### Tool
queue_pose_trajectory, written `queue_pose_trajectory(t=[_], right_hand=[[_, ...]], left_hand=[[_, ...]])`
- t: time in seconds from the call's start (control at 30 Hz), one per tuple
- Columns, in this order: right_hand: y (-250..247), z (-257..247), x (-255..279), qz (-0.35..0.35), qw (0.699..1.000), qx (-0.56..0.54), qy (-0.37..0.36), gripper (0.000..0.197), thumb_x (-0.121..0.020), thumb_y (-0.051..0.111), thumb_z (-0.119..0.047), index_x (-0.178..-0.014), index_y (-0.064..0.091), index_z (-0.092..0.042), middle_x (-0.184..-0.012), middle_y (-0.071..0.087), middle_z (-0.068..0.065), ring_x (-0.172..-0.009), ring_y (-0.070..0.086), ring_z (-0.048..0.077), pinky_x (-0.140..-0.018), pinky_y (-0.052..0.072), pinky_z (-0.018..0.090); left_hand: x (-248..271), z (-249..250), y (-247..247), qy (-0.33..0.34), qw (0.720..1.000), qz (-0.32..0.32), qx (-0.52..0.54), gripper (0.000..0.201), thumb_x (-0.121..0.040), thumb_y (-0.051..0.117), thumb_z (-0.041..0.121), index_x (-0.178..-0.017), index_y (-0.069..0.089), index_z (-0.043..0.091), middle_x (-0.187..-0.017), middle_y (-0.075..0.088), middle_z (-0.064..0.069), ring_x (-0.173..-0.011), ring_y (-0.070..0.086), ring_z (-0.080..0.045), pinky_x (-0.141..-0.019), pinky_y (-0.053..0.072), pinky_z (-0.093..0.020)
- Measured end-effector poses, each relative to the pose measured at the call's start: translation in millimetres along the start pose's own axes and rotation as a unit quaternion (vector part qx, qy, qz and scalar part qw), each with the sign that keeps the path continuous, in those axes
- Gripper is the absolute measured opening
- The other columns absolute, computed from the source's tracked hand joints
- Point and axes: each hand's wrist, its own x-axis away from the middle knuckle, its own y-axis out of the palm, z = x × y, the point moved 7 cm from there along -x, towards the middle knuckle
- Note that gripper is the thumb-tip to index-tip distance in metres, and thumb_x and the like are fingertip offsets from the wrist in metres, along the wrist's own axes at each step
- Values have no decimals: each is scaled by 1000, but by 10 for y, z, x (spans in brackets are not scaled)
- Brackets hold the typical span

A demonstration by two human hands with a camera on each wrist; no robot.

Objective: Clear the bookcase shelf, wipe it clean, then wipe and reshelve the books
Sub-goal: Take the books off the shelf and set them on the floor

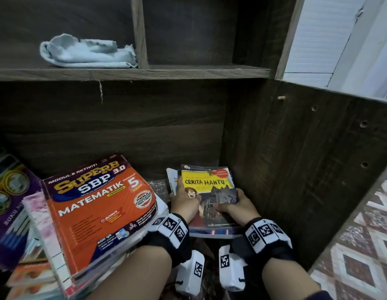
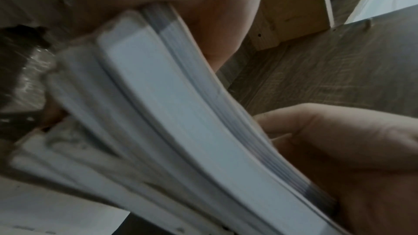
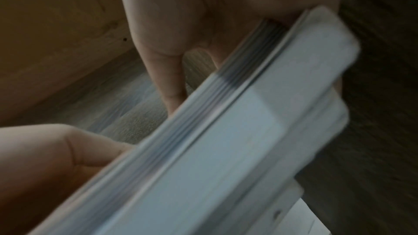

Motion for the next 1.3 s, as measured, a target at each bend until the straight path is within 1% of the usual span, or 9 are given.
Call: queue_pose_trajectory(t=[0.17,0.3,0.43,0.53,0.77,0.93,1.07,1.2,1.3], right_hand=[[8,48,78,-75,993,-86,16,60,-70,84,-16,-121,51,-18,-104,66,0,-87,64,14,-65,47,21],[14,98,106,-108,984,-140,21,67,-64,87,-15,-123,55,-19,-107,71,5,-93,70,22,-83,55,32],[43,106,190,-144,971,-189,8,83,-53,92,-29,-127,56,-22,-107,73,4,-98,70,23,-97,51,41],[29,30,343,-162,961,-223,-20,67,-68,82,-30,-129,53,-23,-111,72,3,-101,69,22,-98,49,40],[-90,-268,905,-149,943,-276,-110,76,-71,85,-25,-135,45,-37,-119,68,4,-108,66,26,-96,50,45],[-162,-624,1578,-138,931,-278,-194,82,-75,79,-12,-141,36,-37,-124,65,0,-112,64,21,-92,53,39],[-376,-878,2313,-75,925,-249,-278,95,-78,80,-19,-148,22,-43,-141,51,-14,-129,50,10,-108,41,45],[-731,-986,3241,4,922,-227,-314,102,-70,85,-26,-143,20,-57,-136,46,-34,-126,45,-9,-106,41,28],[-1061,-751,3754,104,930,-246,-252,93,-66,78,-29,-126,19,-69,-108,40,-61,-101,42,-34,-78,39,-5]], left_hand=[[-19,-28,32,-1,1000,-14,-19,90,-69,66,31,-140,17,58,-143,46,-4,-129,45,-29,-106,41,-47],[-14,45,18,0,999,-38,-14,91,-67,68,29,-140,21,55,-130,55,-1,-118,51,-26,-101,46,-47],[89,247,32,29,998,-53,2,92,-70,67,26,-136,17,67,-136,50,-3,-121,51,-26,-103,45,-48],[257,466,1,63,996,-67,18,87,-74,66,27,-129,18,74,-137,47,-5,-119,53,-26,-102,46,-49],[1047,848,-281,150,981,-89,89,84,-93,61,11,-146,12,54,-136,55,6,-122,53,-13,-106,43,-43],[1746,967,-639,193,970,-60,136,82,-85,64,28,-138,16,66,-147,41,15,-130,46,-10,-109,39,-44],[2314,1180,-834,249,954,-59,154,81,-80,69,34,-137,20,67,-138,41,37,-120,44,19,-96,40,-17],[3005,1439,-853,316,935,-94,131,86,-74,71,33,-140,24,62,-135,45,39,-125,41,16,-103,33,-25],[3403,1510,-670,335,922,-131,142,88,-77,77,27,-137,25,64,-136,44,39,-126,42,14,-101,36,-22]])
